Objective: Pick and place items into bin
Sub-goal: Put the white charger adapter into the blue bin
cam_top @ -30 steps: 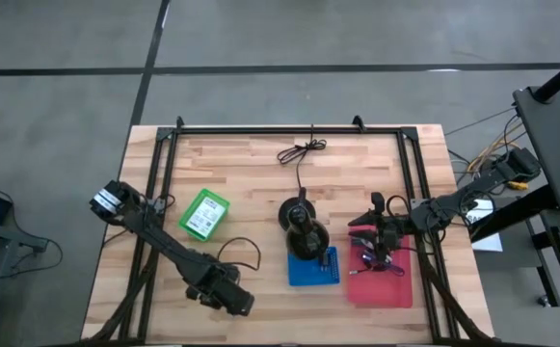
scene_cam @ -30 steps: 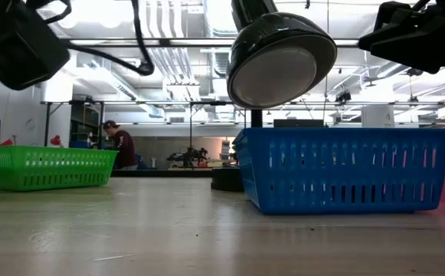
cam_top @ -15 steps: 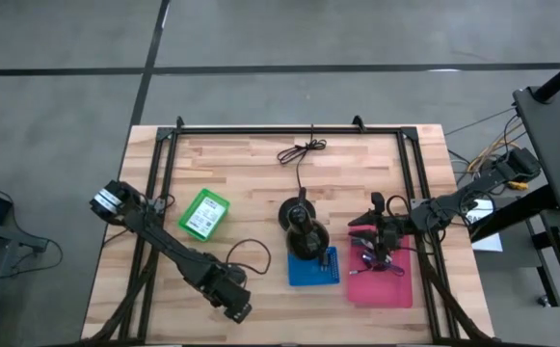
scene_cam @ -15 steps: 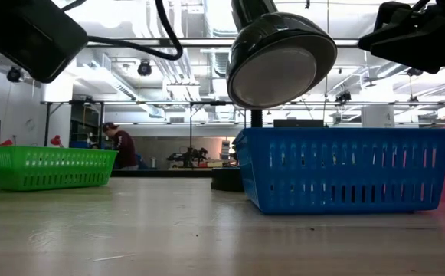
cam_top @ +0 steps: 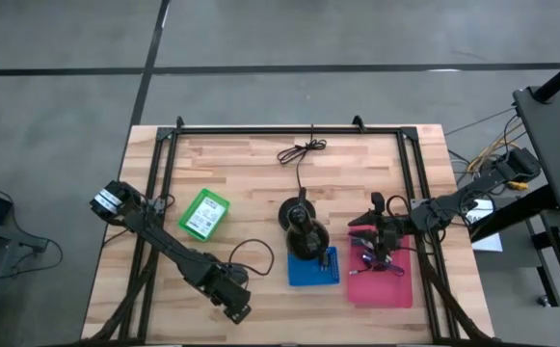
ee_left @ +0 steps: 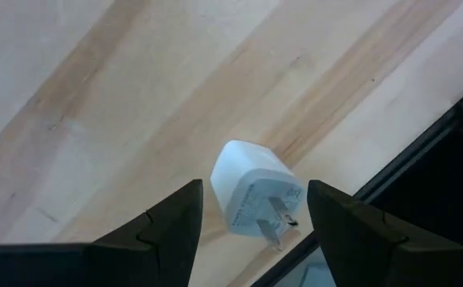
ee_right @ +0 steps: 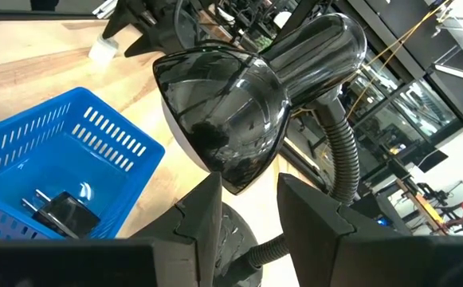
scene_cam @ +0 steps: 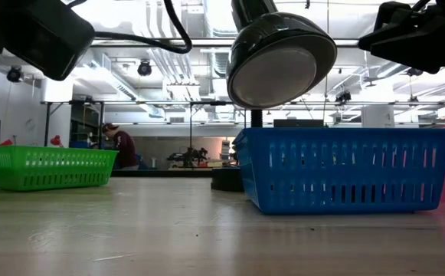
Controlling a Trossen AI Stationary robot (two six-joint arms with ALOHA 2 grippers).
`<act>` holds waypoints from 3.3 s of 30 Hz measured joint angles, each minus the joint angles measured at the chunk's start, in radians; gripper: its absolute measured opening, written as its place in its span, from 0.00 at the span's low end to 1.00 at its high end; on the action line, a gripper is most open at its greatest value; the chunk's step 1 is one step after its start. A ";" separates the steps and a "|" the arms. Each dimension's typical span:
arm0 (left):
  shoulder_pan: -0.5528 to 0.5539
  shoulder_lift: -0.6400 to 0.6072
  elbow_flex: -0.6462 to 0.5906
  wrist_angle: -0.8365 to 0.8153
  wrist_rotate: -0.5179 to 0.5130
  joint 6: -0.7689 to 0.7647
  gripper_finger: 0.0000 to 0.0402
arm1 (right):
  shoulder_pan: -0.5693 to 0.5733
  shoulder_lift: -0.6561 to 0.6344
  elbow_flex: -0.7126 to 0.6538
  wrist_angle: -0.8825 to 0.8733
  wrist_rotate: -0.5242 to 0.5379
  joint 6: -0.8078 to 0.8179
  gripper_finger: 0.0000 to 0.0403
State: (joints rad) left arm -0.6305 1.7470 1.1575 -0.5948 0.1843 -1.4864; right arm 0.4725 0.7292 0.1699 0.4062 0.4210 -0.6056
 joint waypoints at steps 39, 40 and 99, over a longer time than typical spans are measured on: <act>-0.026 0.073 0.025 -0.011 0.022 0.054 0.52 | 0.000 0.000 0.000 -0.006 0.000 0.001 0.28; -0.026 0.073 0.021 -0.012 0.021 0.054 0.52 | 0.000 0.000 0.000 -0.007 0.000 0.001 0.28; -0.012 0.069 0.002 0.115 -0.112 0.210 0.34 | 0.000 0.000 0.000 -0.005 0.000 -0.052 0.28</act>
State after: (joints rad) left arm -0.6422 1.8160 1.1599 -0.4793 0.0723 -1.2762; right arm 0.4725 0.7292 0.1699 0.4011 0.4206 -0.6575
